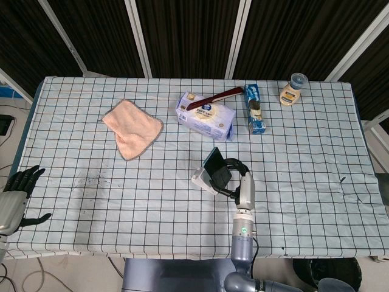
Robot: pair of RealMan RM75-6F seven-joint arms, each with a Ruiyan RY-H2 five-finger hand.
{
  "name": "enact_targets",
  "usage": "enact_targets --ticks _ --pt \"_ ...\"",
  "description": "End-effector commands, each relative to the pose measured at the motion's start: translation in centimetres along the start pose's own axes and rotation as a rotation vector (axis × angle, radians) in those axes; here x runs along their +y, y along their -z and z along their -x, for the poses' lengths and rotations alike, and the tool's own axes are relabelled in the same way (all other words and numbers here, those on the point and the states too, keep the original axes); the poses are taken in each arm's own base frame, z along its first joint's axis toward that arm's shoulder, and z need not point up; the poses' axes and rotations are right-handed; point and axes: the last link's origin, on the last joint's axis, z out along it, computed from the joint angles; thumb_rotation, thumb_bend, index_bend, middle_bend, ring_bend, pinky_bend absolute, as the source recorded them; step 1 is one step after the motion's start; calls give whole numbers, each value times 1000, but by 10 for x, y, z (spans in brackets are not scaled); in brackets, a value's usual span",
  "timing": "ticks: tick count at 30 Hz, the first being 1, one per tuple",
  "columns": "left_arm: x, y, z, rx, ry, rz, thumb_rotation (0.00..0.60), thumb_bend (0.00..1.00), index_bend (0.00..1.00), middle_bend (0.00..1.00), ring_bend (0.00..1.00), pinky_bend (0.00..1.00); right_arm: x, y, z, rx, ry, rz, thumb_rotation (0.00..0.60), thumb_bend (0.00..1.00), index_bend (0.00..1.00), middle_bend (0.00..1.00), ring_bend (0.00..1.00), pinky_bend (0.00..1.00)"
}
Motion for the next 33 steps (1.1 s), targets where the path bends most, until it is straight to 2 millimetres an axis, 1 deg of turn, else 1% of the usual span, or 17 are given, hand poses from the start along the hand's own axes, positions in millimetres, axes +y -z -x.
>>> enact_targets --ticks 1,24,33 --pt "0 0 0 -2 3 -1 600 0 0 0 0 0 1 0 5 5 -2 -5 600 419 819 773 403 148" --pt "0 -1 0 -23 19 -4 600 0 0 0 0 0 3 5 26 27 -1 -14 600 423 820 773 384 148" --pt "-1 -1 -1 -29 24 -4 600 0 0 0 0 0 6 4 28 27 13 -12 600 423 820 773 380 148"
